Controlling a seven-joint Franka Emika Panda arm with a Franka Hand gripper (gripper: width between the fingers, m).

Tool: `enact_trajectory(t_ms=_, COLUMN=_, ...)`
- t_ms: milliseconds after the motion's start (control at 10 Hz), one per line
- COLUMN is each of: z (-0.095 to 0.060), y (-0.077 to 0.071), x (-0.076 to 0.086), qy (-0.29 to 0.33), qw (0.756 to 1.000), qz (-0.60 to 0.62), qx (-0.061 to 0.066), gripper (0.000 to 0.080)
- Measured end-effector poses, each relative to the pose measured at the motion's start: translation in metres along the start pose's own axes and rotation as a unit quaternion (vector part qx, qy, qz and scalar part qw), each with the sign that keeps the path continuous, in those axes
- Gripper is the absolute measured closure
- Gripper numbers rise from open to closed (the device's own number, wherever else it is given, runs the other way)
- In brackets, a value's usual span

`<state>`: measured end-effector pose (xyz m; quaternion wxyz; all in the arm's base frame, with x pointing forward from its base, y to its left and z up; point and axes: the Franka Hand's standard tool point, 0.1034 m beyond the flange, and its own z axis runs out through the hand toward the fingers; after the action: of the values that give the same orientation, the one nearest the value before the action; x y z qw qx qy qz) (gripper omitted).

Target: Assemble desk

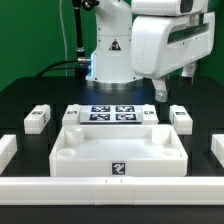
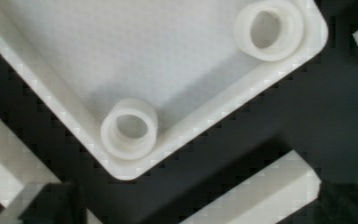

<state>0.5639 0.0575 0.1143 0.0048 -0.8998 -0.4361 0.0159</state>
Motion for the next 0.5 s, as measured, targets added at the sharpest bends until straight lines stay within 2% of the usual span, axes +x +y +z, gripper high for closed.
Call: enact_trajectory(t_ms=500, z=0.0005, y=-0.0002, x=-0.0001, qy=0.000, qw=1.000, qz=0.000, qx=0.000, gripper=0.0150)
